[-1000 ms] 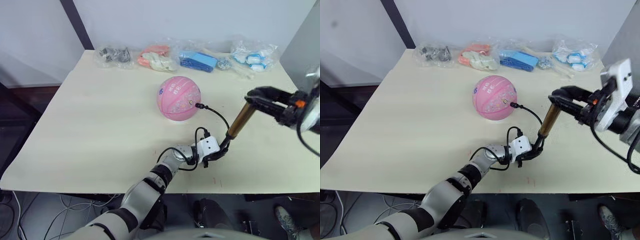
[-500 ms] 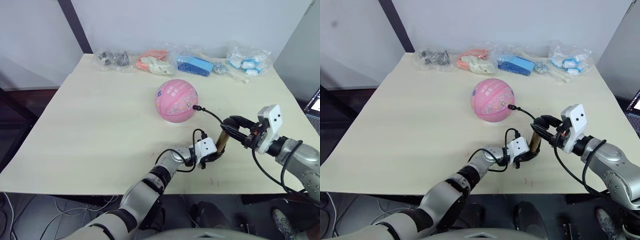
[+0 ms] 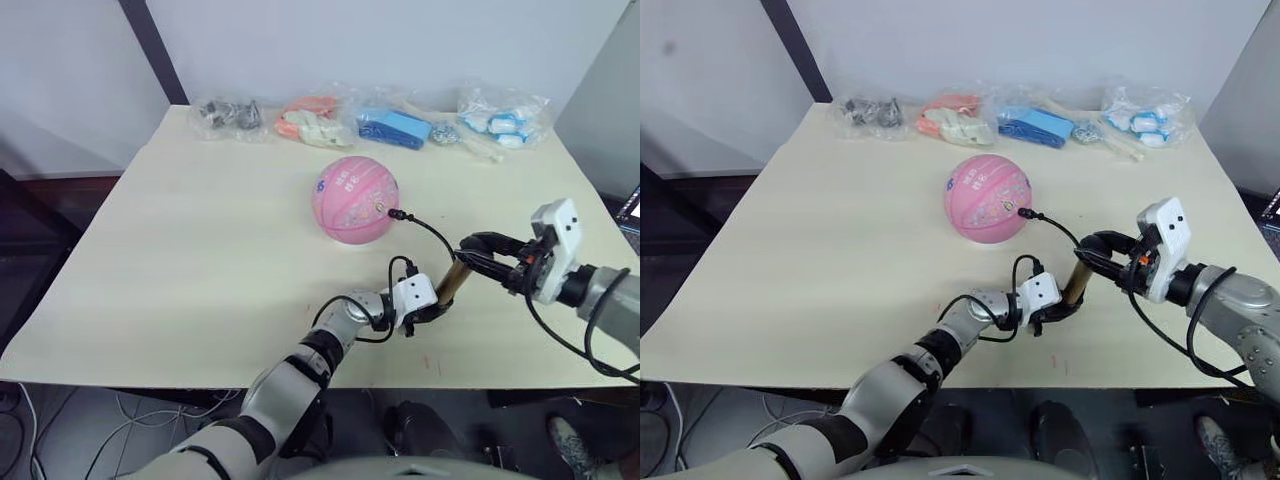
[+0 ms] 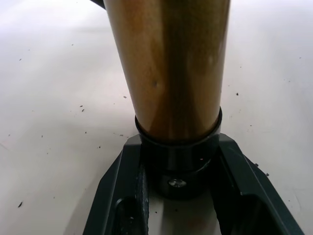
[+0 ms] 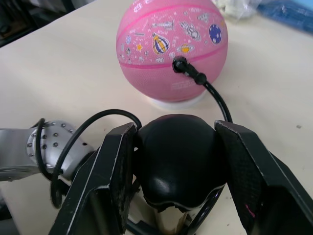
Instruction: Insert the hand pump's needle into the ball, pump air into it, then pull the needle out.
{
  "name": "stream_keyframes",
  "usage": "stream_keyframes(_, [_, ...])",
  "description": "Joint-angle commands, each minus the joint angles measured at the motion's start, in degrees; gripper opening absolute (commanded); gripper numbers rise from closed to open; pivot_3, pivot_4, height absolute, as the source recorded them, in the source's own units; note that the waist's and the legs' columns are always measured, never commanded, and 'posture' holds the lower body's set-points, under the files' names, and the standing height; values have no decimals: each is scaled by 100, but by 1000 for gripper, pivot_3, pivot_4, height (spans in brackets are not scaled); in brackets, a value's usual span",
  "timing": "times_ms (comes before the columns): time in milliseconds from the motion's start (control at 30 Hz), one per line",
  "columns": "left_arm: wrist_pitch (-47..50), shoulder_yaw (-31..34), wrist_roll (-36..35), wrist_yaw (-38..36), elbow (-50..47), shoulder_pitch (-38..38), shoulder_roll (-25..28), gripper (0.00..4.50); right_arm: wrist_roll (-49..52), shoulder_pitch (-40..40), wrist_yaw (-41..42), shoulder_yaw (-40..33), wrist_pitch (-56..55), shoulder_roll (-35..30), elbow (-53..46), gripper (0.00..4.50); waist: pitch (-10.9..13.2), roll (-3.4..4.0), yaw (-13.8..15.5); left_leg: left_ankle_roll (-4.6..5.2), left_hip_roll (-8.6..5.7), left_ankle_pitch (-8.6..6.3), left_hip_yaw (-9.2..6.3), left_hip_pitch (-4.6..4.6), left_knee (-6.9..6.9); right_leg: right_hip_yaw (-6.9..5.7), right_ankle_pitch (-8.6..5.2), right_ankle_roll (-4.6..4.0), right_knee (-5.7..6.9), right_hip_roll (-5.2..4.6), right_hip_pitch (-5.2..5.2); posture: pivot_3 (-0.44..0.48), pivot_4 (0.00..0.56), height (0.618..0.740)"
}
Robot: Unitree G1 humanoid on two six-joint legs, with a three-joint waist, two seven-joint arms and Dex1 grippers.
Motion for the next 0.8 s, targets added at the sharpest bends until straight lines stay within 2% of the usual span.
stream_keyframes(33, [287,-161,327,5,513,294,265,1142,444,-476,-192,-902,222,-351,-59,2062,12,9,4,0,-7,0,0,-1,0,1,1,0,0,-6,0,0,150,740])
stream_keyframes(233, [274,-159,332,2,521,268,266,1142,1354,-1363,-291,-1580,763,-1141,176,2062,54,4,7,1,-16,0,1,-9,2,1,0,3,-3,-17,0,0,150,740])
stream_keyframes(467, [264,-159,329,-11,524,260,280,1142,1748,-1894,-299,-1803,1012,-1786,496,2062,62,7,4,1,-15,0,0,-16,9,0,2,7,-3,-19,-2,0,150,740])
stream_keyframes(600, [259,-160,328,-14,525,265,289,1142,1935,-2162,-371,-1765,1051,-1945,595,2062,66,5,4,1,-14,0,-4,-24,16,-3,3,9,-3,-19,-5,0,150,740])
stream_keyframes(667, [259,-158,328,-15,529,261,294,1142,1972,-2130,-398,-1740,1058,-1899,557,2062,69,10,5,1,-13,0,-2,-34,21,-1,4,9,-2,-19,-14,0,150,740])
stream_keyframes(800, [268,-150,321,-10,530,245,288,1142,1596,-1421,-312,-1641,995,-1577,315,2062,68,7,9,1,-14,0,-5,-47,24,-3,17,-7,-3,-19,-21,0,150,740])
